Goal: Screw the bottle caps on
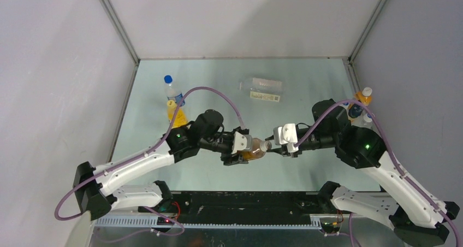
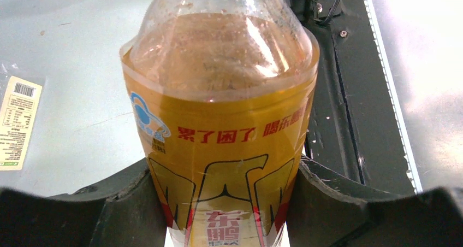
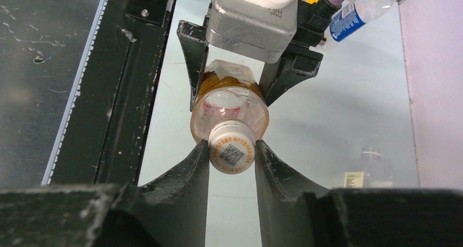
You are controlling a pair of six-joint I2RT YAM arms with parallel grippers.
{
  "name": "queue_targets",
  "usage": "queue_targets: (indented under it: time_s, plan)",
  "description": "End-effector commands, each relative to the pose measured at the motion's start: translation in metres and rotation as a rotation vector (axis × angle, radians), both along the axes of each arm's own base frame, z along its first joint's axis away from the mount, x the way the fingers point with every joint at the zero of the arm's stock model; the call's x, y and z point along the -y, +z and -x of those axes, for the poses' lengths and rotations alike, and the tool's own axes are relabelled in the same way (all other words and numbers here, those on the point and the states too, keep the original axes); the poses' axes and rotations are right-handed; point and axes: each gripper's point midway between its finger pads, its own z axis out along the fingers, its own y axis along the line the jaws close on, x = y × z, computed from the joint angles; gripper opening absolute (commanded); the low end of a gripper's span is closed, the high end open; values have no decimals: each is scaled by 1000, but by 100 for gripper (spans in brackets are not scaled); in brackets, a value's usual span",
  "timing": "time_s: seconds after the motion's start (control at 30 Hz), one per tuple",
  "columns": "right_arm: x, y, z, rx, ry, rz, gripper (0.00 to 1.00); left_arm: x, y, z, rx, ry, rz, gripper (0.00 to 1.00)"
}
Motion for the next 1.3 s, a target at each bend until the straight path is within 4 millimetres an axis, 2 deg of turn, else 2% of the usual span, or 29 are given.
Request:
queue_targets:
  time_s: [0.0, 0.17, 0.3, 0.5, 0.67, 0.77, 0.9, 0.97, 1.03, 1.07, 1.1, 1.13, 1.17, 1.27]
  plan:
    - [-3, 10, 4, -4, 25, -15, 29, 10, 29, -2, 57, -34, 62, 0]
    - [-4, 2, 1, -109, -45, 9, 11, 9, 32, -8, 90, -9, 67, 0]
    - [-3, -3, -14, -248, -228, 15, 0, 9, 33, -19, 144, 45, 96, 0]
    - [-11, -6, -26, -577, -504, -57, 0, 6, 44, -47, 323, 202, 172, 0]
    - [-7, -15, -57, -901, -931, -217, 0, -5, 52, -78, 503, 395, 193, 0]
    - [-7, -17, -63, -1010, -1020, -313, 0, -9, 49, -87, 590, 447, 149, 0]
    - [-1, -7, -69, -999, -1046, -400, 0, -10, 46, -89, 623, 476, 131, 0]
    - [2, 3, -67, -938, -999, -415, 11, -10, 43, -86, 604, 458, 119, 0]
    - [7, 13, -64, -832, -935, -416, 34, -8, 38, -79, 570, 413, 99, 0]
    - [10, 20, -61, -781, -900, -424, 40, -9, 34, -80, 555, 402, 84, 0]
    - [12, 22, -59, -688, -842, -394, 51, -8, 26, -73, 508, 356, 53, 0]
    - [14, 28, -55, -637, -800, -396, 56, -9, 22, -72, 473, 345, 39, 0]
    - [14, 29, -50, -547, -727, -362, 64, -7, 17, -62, 423, 284, 20, 0]
    - [19, 28, -35, -354, -564, -276, 74, -9, 8, -50, 303, 198, -4, 0]
